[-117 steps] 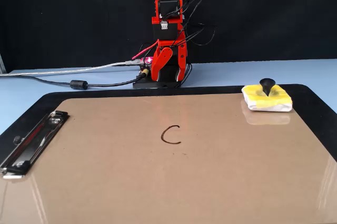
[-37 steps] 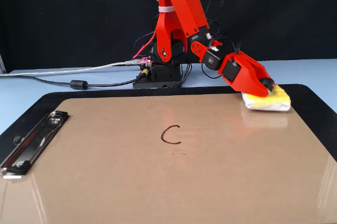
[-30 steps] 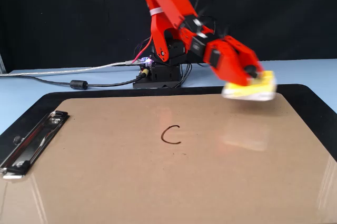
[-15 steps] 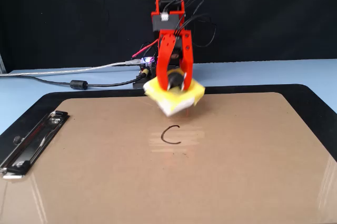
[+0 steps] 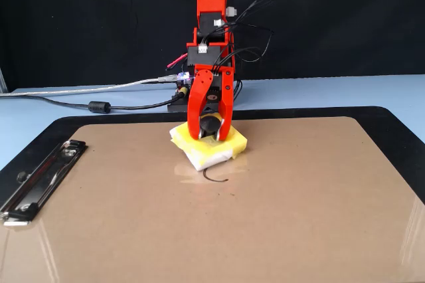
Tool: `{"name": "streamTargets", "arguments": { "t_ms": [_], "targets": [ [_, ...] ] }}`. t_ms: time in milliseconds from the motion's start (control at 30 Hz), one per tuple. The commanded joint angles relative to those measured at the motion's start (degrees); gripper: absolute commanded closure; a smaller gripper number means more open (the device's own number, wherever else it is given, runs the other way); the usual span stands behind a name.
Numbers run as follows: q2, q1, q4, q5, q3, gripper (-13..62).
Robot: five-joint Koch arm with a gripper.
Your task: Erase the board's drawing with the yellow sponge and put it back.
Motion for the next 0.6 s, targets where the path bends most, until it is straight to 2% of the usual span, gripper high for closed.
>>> {"name": "streamTargets", "arguments": {
  "t_ms": [0, 133, 200, 467, 567],
  "targets": [
    [-8.4, -0.7, -9.5, -1.1, -3.2, 57.7],
    [-21.7, -0.5, -17.1, -1.5, -10.5, 57.7],
    [-20.7, -0.2, -17.2, -1.5, -10.5, 57.7],
    [5.8, -0.9, -16.9, -3.4, 13.4, 57.7],
    [8.3, -1.6, -16.9, -4.0, 15.1, 57.7]
  ]
}}
